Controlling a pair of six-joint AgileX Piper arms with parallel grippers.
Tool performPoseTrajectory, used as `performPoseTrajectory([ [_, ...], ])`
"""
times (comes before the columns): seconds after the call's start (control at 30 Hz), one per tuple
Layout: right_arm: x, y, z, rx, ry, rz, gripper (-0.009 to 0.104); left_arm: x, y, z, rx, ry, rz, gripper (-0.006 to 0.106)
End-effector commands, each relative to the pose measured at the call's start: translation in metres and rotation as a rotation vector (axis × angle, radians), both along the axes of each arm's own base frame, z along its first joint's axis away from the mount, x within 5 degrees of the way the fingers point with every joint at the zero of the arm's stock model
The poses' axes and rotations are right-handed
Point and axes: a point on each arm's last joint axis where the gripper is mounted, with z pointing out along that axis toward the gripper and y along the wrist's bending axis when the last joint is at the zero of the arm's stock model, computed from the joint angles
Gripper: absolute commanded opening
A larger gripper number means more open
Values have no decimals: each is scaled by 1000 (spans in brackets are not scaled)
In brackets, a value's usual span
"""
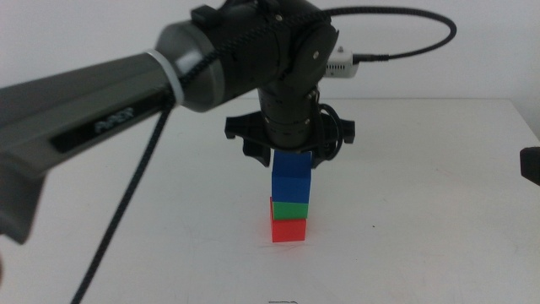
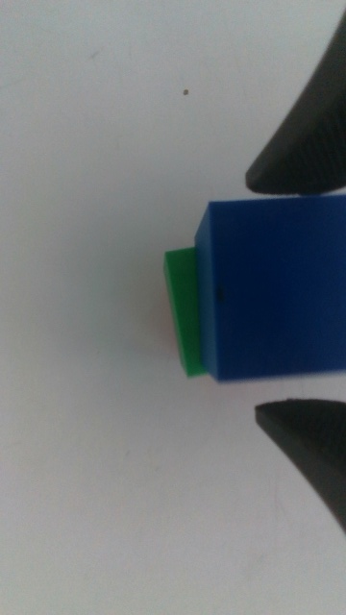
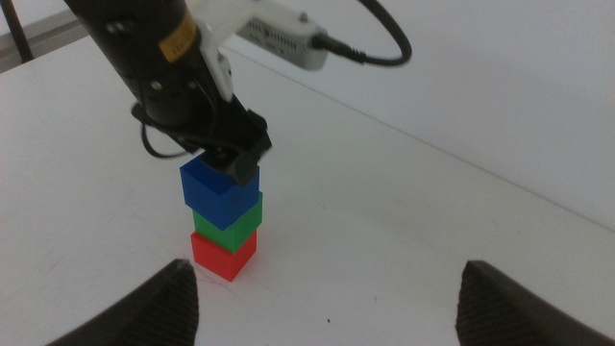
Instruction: Stack red cubes first, then green, then blue cubes in a specific spot.
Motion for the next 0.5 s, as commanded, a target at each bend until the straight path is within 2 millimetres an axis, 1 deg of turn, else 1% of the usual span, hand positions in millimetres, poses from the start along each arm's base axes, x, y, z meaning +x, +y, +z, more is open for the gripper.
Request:
performPoseTrajectory([
  [0.0, 2, -1, 14, 30, -95, -10, 89, -10, 13, 47, -57, -118, -4, 74],
  [0.1, 2, -1, 14, 30, -95, -10, 89, -14, 27, 63, 25, -179, -52, 92],
  [0.13, 2, -1, 14, 30, -95, -10, 89, -17, 32, 70, 46, -194, -69, 94],
  [0.23, 2, -1, 14, 30, -95, -10, 89, -29, 47, 91, 64, -230, -70, 94],
  [0.47, 2, -1, 14, 30, -95, -10, 89, -59, 91, 152, 62, -429, -37, 94],
])
